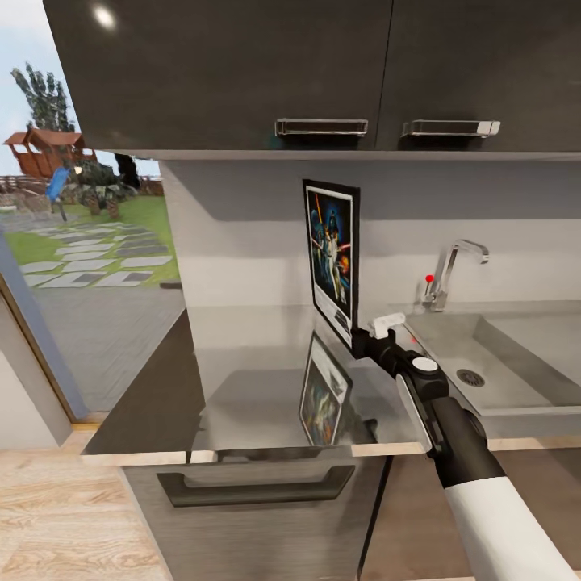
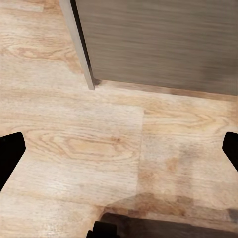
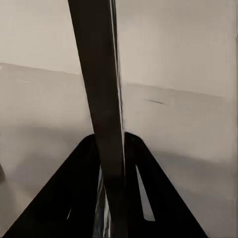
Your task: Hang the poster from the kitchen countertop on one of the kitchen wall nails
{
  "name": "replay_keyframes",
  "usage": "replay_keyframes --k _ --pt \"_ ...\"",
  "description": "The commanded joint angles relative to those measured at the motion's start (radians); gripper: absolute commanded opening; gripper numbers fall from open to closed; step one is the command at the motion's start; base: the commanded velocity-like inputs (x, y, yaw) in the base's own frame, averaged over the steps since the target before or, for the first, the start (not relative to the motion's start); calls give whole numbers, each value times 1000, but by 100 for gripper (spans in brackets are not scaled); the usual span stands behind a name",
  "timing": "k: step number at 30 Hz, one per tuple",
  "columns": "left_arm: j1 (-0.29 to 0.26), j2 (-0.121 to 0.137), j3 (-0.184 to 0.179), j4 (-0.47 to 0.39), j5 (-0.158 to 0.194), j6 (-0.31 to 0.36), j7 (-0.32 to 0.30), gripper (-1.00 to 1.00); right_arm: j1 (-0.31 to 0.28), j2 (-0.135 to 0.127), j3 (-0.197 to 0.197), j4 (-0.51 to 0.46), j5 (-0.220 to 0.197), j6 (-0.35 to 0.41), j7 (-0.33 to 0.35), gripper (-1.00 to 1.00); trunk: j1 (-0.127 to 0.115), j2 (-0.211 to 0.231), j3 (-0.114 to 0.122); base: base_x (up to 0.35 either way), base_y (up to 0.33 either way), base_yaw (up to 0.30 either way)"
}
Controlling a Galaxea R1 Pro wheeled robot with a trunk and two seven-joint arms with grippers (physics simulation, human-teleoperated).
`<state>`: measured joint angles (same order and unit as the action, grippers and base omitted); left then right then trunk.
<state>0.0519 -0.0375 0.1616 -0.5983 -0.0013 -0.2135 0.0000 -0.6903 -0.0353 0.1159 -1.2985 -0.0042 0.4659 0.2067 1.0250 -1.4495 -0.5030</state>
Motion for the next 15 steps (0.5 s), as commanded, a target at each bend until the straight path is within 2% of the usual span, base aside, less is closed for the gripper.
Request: replay_keyframes --k 1,11,15 --pt "0 -1 3 -1 0 -1 0 100 0 0 1 -2 -2 6 3 -100 0 -1 -1 0 0 0" --pt "0 -1 3 -1 0 -1 0 100 0 1 1 -5 -2 7 3 -100 0 -1 -1 -2 0 0" --pt "0 -1 3 -1 0 -1 0 100 0 2 1 -5 -2 7 3 -100 0 -1 -1 -171 0 0"
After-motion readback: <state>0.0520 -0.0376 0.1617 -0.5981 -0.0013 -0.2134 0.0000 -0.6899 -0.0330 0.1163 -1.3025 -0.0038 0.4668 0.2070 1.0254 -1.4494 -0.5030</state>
